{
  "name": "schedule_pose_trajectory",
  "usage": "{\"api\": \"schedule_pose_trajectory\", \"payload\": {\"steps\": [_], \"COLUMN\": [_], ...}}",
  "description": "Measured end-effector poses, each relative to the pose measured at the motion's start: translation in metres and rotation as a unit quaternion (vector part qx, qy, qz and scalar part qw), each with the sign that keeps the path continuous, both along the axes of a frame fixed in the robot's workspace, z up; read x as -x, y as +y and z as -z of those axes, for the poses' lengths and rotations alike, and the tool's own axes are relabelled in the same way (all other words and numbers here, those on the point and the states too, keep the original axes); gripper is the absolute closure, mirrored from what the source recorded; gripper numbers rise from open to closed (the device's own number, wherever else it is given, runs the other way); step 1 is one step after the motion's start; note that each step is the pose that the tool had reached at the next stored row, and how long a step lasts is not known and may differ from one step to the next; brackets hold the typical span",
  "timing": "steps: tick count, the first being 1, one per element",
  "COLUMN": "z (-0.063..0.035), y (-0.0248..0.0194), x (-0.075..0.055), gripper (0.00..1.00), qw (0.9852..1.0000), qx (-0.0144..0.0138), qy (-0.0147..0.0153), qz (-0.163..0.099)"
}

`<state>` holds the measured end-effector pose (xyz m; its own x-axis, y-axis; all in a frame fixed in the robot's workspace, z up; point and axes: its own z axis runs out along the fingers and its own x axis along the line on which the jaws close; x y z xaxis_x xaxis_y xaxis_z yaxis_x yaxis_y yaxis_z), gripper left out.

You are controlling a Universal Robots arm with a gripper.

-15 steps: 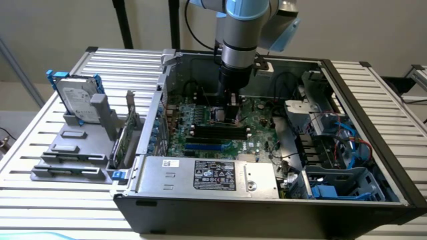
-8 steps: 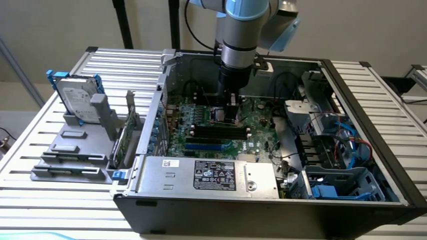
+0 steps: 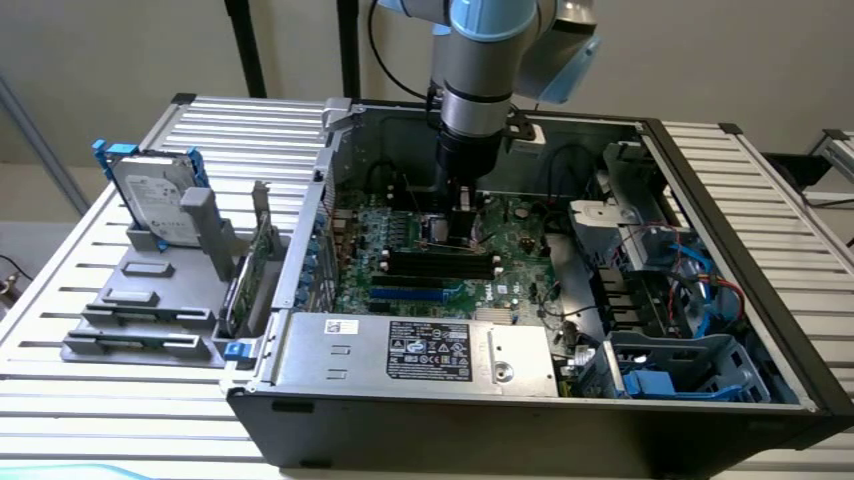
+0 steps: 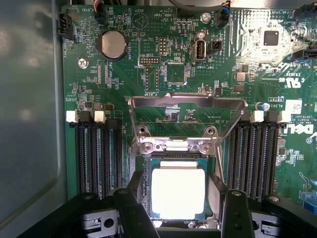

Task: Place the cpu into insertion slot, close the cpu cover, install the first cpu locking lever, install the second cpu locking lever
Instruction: 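Place the cpu into insertion slot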

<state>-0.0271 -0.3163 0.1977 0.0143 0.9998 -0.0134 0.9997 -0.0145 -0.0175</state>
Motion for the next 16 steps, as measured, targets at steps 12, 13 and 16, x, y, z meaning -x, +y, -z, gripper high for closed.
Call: {"api": "schedule_pose_trajectory", "payload": {"steps": [12,13,16], "z": [-0.0089,-0.0117,-0.018], "y": [0.0,-0.0001,-0.0004], "x": [0.0,0.001,0.005], "gripper": [0.38,0.38,0.46], "qw": [1.0,1.0,1.0], "qx": [-0.0016,-0.0015,-0.0015], "qy": [0.0,0.0001,0.0001], "qz": [0.0,0.0,0.0]}}
